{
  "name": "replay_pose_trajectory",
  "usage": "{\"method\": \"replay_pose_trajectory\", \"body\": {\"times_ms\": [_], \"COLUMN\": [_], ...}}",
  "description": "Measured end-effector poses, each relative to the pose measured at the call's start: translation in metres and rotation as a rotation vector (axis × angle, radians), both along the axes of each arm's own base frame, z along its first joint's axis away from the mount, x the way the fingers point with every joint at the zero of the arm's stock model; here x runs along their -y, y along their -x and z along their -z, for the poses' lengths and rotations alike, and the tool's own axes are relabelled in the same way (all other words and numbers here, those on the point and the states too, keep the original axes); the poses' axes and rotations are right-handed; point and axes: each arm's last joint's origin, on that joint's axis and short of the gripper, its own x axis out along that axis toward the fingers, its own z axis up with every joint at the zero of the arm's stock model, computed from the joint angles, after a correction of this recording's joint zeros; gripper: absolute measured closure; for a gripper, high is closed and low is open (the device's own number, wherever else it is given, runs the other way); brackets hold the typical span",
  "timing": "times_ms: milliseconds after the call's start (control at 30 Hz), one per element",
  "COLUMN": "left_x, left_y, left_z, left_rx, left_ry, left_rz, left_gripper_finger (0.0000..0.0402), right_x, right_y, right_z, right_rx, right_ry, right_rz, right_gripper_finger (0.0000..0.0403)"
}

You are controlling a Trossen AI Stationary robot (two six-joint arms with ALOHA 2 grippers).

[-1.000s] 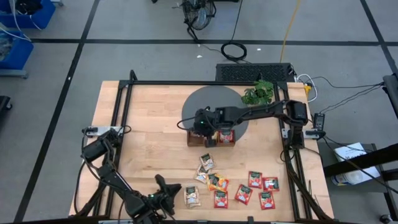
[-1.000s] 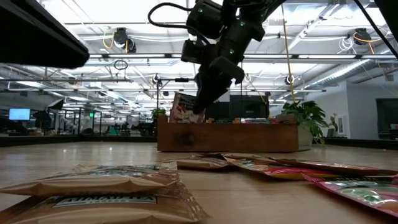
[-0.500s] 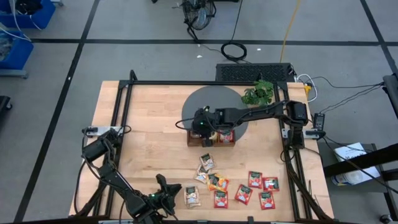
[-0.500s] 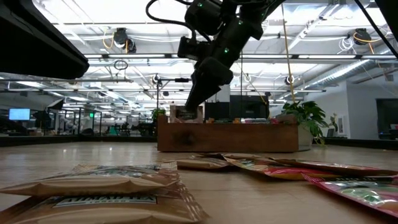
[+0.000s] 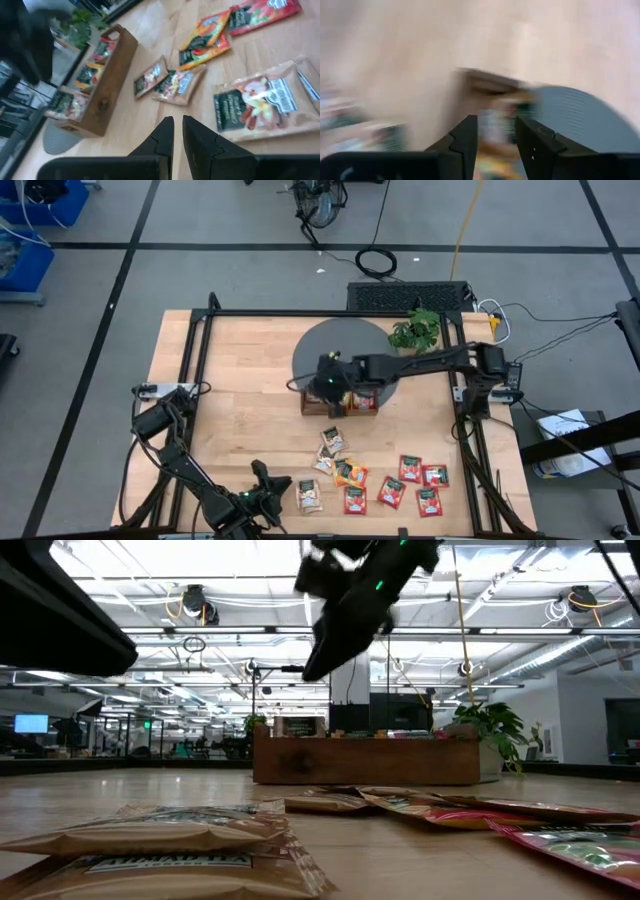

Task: Pick & Place Tea
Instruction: Put the red tea bag into the right wooden organizer

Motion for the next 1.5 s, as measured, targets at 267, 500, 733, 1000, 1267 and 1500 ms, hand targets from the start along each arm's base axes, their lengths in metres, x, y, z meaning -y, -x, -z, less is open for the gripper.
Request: {"method": "replay_pose_trajectory", "body": {"times_ms": [267, 500, 733, 1000, 1267, 1500], "left_x": [0.007, 0.011, -0.015, -0.052, -0.099, -0.136], "left_y": [-0.001, -0.016, -0.052, -0.120, -0.177, -0.193], "left_z": [0.000, -0.004, -0.008, -0.043, -0.089, -0.078], "left_rx": [-0.019, -0.036, -0.095, -0.184, 0.011, 0.014], "left_ry": [0.043, 0.054, 0.116, 0.293, 0.420, 0.619], "left_rz": [0.043, 0.133, 0.104, 0.267, 0.327, 0.365], "left_gripper_finger": [0.0355, 0.0355, 0.0355, 0.0355, 0.0355, 0.0355], "right_x": [-0.086, -0.151, -0.172, -0.189, -0.211, -0.218], "right_y": [0.054, 0.113, 0.151, 0.186, 0.239, 0.264], "right_z": [-0.010, 0.017, 0.063, 0.073, 0.057, 0.077], "right_rx": [-0.051, 0.023, 0.135, 0.067, 0.149, 0.030], "right_ry": [-0.163, -0.078, -0.187, -0.123, -0.114, -0.193], "right_rz": [-0.219, -0.250, -0.276, -0.138, -0.016, 0.171], "right_gripper_finger": [0.0330, 0.0398, 0.0392, 0.0402, 0.0402, 0.0403]}}
